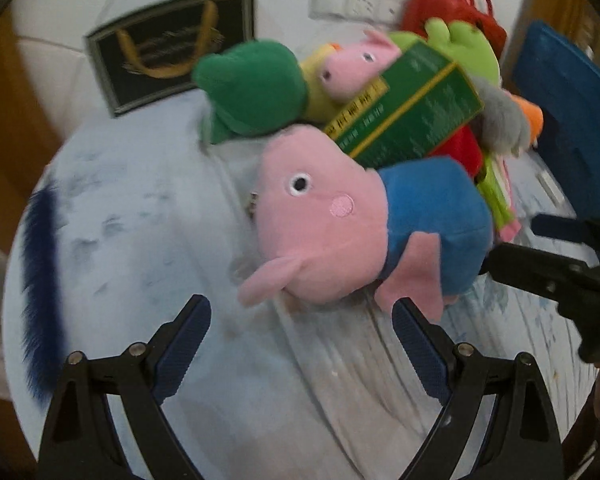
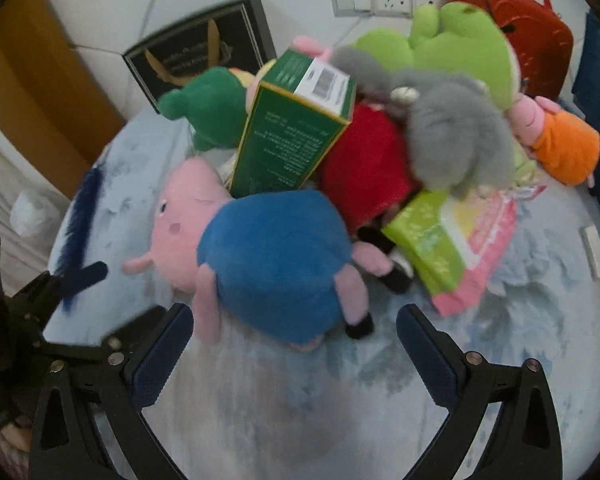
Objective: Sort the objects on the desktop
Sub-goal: 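Grasp the pink pig plush in blue shirt with both tools, then lift the pink pig plush and carry it toward the crate, then lower the pig plush into the crate and open both tools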
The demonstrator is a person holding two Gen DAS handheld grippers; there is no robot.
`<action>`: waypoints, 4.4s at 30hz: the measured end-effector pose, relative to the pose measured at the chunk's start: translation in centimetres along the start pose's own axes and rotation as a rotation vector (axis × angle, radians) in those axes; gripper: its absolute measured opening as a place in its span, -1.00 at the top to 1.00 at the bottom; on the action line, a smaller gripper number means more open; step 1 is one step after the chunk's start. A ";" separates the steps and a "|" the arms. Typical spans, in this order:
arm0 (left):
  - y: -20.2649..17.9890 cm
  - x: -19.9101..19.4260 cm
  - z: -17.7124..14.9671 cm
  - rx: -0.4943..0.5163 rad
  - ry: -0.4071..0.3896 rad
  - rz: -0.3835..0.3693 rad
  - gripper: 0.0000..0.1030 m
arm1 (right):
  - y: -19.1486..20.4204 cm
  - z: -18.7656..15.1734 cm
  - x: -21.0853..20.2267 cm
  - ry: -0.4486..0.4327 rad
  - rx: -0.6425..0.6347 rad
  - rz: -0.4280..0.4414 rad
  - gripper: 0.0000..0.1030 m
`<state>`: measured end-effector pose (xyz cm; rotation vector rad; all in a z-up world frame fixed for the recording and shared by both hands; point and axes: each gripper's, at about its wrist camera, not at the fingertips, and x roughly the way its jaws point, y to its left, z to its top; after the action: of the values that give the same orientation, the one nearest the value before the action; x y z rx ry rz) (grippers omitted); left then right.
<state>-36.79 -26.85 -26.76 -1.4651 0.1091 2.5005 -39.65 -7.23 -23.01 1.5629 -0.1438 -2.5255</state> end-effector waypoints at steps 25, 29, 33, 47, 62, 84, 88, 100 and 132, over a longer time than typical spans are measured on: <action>-1.3 5.9 3.4 0.120 -0.016 -0.114 -0.46 | -0.2 3.3 8.7 0.060 -0.018 0.001 -0.96; -1.5 4.7 2.9 0.106 -0.032 -0.105 -0.34 | 0.3 2.7 7.4 0.025 -0.035 -0.010 -0.83; -2.4 2.9 2.3 0.108 -0.063 -0.089 -0.30 | 0.6 2.0 5.9 -0.003 -0.060 -0.019 -0.81; -7.0 -7.1 -1.2 0.102 -0.202 -0.017 -0.30 | -0.4 -1.7 -5.5 -0.158 -0.139 0.008 -0.81; -24.5 -22.1 -5.7 0.108 -0.446 0.052 -0.30 | -8.8 -10.9 -25.7 -0.399 -0.240 0.026 -0.81; -50.1 -28.2 4.8 0.353 -0.657 -0.168 -0.31 | -29.0 -10.7 -43.6 -0.639 -0.084 -0.240 -0.84; -55.9 -27.2 6.6 0.383 -0.657 -0.194 -0.32 | -34.8 -11.1 -45.7 -0.647 -0.056 -0.257 -0.86; -72.7 -22.3 10.3 0.298 -0.573 -0.139 -0.32 | -51.9 -11.3 -48.1 -0.562 -0.118 -0.182 -0.87; -79.5 -17.9 9.6 0.154 -0.441 0.082 -0.50 | -64.1 -11.6 -46.1 -0.495 -0.097 -0.062 -0.99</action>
<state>-17.21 48.90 -1.93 -0.8426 0.2776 2.7436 -15.01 64.64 1.49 0.8945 -0.0316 -2.8679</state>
